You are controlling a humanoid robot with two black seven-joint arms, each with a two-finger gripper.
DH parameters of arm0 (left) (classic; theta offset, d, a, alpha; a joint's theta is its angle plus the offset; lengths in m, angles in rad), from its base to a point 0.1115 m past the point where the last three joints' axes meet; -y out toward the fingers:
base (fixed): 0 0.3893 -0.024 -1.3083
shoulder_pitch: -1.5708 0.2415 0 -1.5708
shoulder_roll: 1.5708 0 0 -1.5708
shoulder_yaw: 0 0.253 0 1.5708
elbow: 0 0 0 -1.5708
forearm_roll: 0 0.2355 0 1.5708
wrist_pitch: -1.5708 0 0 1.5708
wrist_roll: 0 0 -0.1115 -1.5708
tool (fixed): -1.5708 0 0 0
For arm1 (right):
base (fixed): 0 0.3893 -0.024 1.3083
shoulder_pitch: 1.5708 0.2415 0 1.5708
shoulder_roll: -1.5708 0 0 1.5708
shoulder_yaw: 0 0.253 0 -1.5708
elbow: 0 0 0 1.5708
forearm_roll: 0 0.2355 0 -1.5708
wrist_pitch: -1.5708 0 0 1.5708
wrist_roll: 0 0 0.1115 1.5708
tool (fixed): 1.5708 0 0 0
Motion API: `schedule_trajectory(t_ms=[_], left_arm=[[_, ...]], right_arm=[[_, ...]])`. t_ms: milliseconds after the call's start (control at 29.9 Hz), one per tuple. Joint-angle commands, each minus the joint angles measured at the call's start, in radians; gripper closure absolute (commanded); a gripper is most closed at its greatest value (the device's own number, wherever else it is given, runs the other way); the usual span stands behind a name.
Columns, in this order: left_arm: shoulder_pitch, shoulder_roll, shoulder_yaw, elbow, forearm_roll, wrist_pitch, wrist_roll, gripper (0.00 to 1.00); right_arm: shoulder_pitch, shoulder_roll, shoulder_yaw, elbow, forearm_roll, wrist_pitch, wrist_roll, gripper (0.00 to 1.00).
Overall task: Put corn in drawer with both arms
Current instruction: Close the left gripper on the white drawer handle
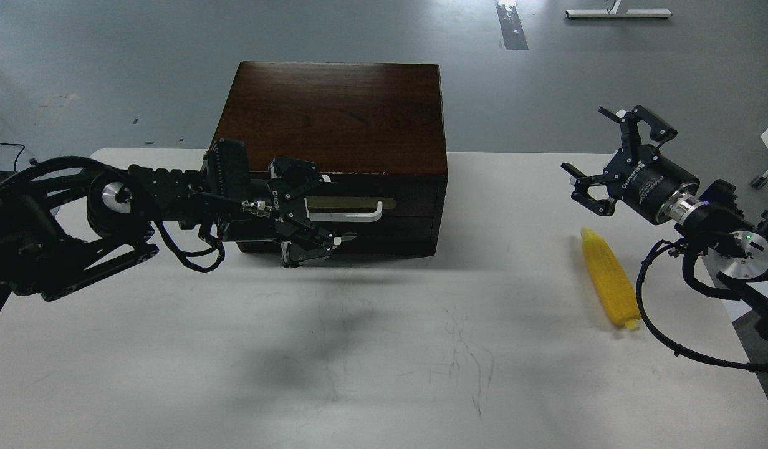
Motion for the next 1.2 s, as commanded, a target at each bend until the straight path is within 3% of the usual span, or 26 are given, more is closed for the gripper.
schedule_trajectory(t_ms=[0, 1170], left_arm=[[0.006, 0.0, 0.0, -0.001, 0.0, 0.0, 0.0, 0.27], [0.014, 0.0, 0.051, 0.022, 0.0, -0.002, 0.0, 0.24]], right_arm=[[0.0, 0.004, 0.0, -0.006, 0.0, 0.0, 0.0, 0.0], [-0.006, 0.007, 0.002, -0.022, 0.0, 0.0, 0.012, 0.0]])
